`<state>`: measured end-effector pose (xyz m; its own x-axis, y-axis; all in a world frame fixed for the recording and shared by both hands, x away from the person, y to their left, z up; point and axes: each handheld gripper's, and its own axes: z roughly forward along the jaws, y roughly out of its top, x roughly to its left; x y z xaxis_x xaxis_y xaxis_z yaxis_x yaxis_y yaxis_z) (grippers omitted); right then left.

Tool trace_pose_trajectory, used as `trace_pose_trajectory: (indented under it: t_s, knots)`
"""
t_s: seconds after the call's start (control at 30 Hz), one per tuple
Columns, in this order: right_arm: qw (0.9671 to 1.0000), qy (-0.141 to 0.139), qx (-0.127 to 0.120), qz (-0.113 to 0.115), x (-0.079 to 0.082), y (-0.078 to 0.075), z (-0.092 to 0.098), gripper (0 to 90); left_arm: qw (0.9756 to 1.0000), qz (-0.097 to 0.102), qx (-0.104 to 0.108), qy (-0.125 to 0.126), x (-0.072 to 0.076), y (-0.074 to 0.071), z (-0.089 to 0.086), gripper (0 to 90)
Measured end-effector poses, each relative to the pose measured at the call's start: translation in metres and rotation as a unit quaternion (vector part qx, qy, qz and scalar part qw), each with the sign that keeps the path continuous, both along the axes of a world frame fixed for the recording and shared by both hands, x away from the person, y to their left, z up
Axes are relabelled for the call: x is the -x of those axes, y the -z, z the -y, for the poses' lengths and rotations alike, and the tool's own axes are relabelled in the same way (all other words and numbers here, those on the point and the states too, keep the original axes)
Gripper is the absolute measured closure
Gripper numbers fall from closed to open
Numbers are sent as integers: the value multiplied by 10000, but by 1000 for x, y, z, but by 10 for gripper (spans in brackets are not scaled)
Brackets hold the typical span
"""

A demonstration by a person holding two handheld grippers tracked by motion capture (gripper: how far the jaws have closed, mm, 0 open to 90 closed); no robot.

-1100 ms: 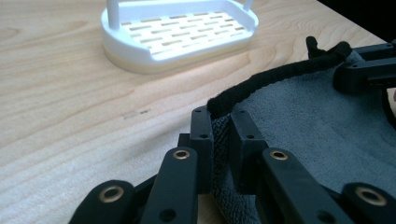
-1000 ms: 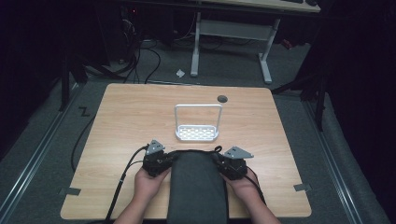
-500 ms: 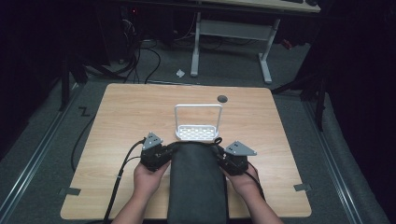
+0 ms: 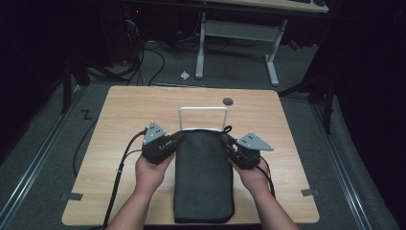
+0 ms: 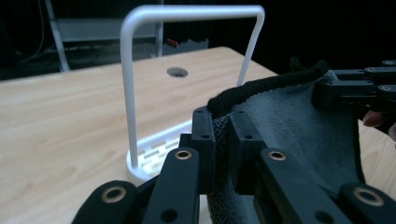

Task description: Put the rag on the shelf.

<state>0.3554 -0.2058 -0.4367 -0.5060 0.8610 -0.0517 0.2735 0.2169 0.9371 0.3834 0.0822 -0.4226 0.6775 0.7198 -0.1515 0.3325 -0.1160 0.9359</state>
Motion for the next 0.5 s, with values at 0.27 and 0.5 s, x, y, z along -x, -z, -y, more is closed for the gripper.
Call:
trace_pose_trajectory:
  t_s: [0.27, 0.5]
  knots:
    - [9992, 87, -110, 376, -4, -31, 2, 777, 9994, 324, 92, -45, -5, -29, 0, 824]
    - [9977, 120, -166, 653, -7, -55, 1, 777, 9980, 615, 111, -65, -8, -53, 0, 828]
